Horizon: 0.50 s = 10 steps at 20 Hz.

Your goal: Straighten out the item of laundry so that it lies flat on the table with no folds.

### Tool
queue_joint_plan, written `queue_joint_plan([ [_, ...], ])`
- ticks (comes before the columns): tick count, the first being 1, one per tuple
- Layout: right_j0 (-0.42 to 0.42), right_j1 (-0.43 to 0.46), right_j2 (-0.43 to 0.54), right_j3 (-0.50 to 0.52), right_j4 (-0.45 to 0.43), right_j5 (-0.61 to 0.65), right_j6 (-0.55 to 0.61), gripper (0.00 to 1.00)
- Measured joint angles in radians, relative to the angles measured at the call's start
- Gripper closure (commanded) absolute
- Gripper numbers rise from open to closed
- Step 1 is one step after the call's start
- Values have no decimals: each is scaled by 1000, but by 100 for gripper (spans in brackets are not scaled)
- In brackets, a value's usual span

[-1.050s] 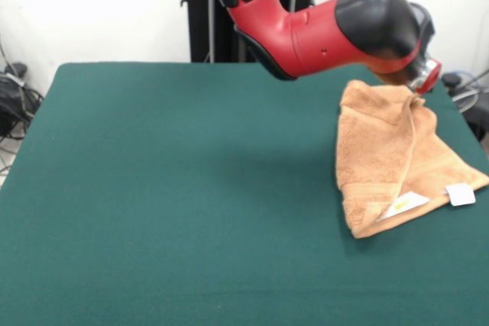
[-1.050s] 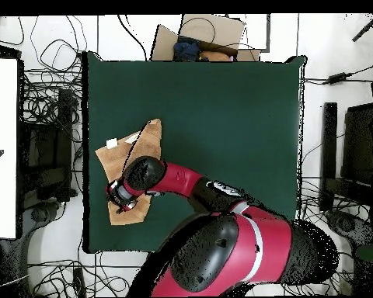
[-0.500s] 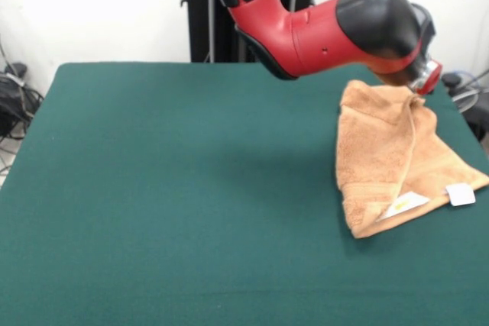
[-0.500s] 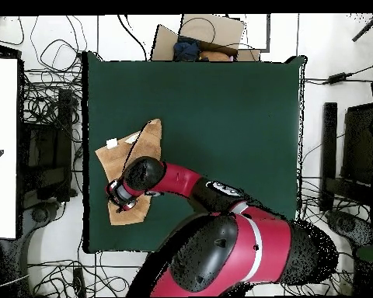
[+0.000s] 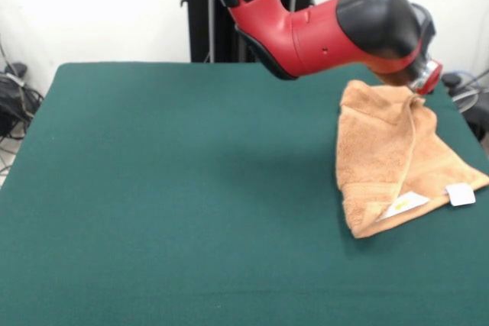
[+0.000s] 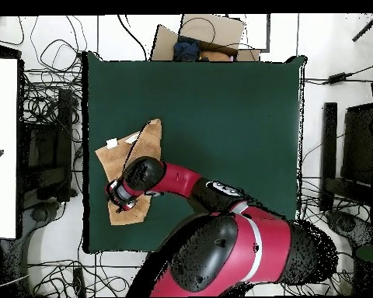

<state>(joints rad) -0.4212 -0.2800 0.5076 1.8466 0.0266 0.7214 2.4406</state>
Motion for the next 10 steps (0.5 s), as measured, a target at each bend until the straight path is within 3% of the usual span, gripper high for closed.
queue_joint_plan([
  [10,22,0,-1,-1,-21,0,0,0],
])
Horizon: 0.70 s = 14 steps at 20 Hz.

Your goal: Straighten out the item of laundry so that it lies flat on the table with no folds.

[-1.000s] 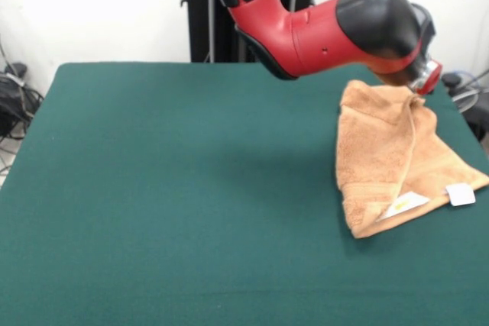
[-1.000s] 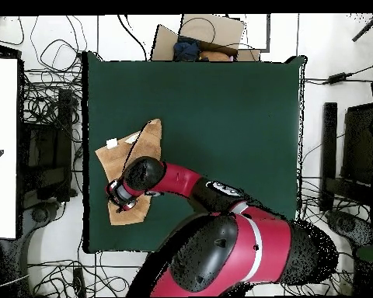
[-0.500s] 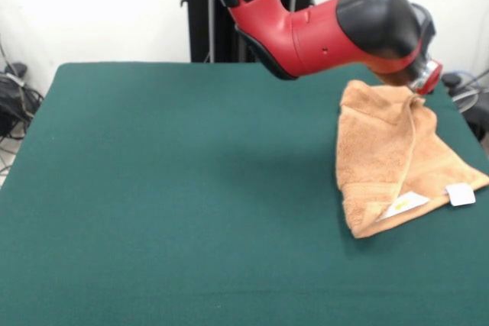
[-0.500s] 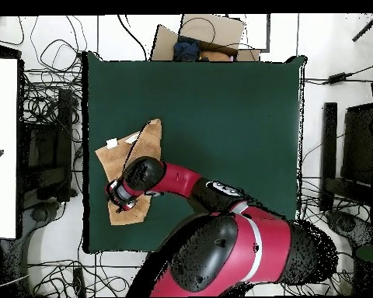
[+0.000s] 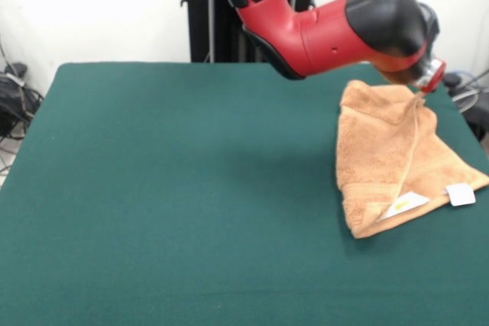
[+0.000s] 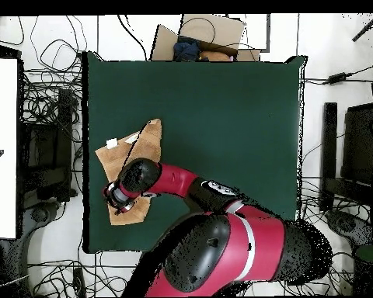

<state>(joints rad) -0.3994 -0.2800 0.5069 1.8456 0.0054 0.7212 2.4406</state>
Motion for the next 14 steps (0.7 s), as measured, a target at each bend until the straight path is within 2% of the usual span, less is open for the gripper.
queue_joint_plan([
  [14,41,0,-23,-15,-66,0,0,0],
])
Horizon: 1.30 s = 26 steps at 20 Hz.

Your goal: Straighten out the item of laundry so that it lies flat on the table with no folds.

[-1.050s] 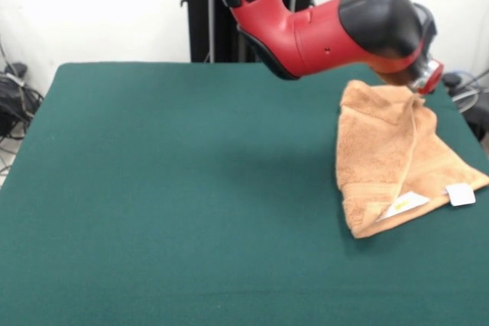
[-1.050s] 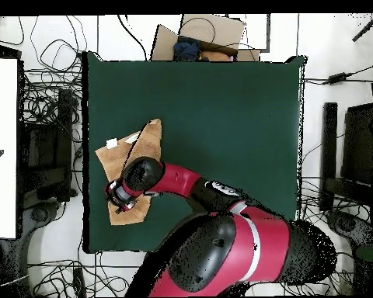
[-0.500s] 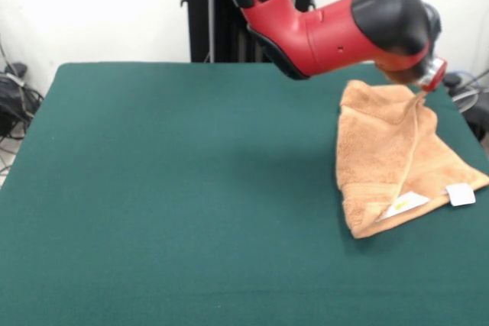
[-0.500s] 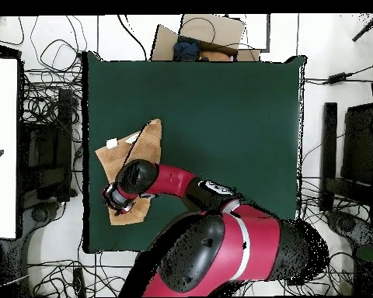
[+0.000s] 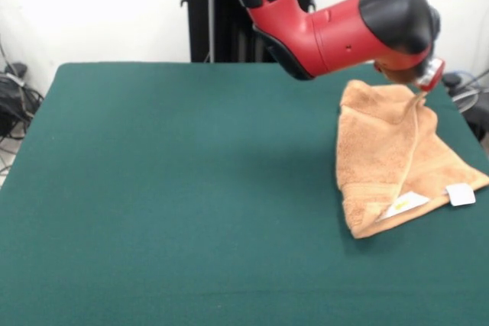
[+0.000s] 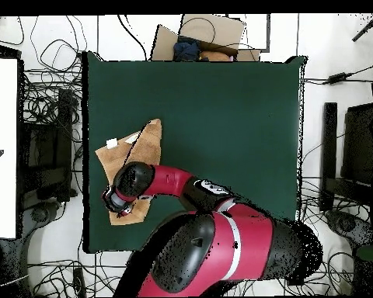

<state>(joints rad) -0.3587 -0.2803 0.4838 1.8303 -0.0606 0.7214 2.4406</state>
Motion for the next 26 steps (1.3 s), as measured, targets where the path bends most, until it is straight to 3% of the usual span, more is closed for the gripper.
queue_joint_plan([
  [26,5,-12,-10,-8,-35,-70,0,0],
])
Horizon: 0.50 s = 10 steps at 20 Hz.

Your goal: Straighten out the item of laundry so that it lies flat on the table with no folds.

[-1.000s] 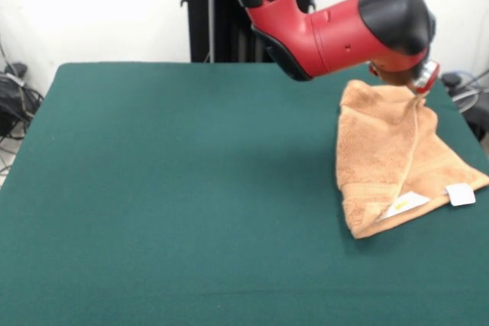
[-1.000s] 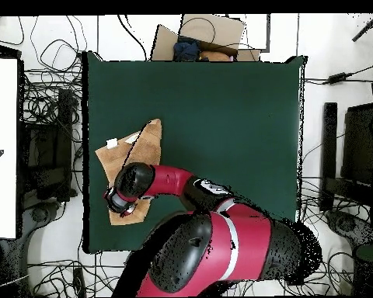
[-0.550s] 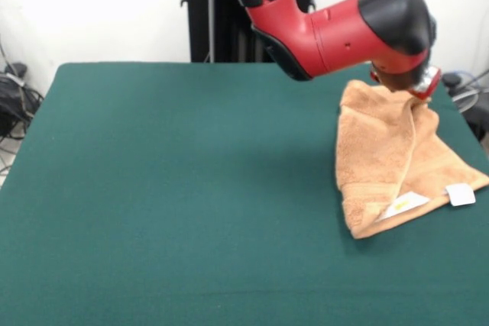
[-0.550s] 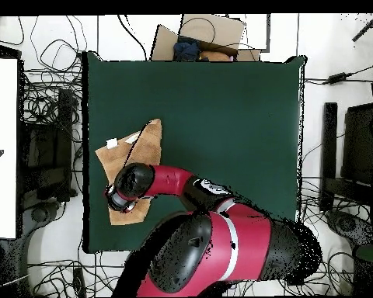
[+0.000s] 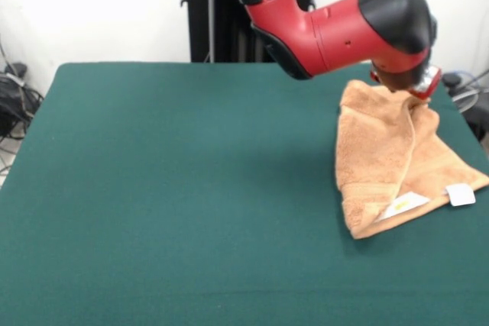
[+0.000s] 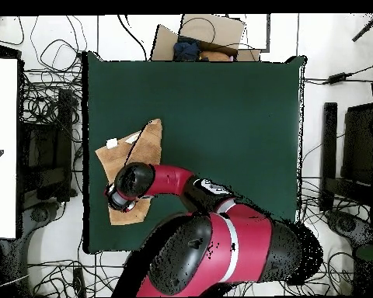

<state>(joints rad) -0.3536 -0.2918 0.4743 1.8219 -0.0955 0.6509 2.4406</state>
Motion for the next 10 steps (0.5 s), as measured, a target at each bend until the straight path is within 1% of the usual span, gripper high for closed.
queue_joint_plan([
  [10,0,-24,0,0,0,0,0,0],
])
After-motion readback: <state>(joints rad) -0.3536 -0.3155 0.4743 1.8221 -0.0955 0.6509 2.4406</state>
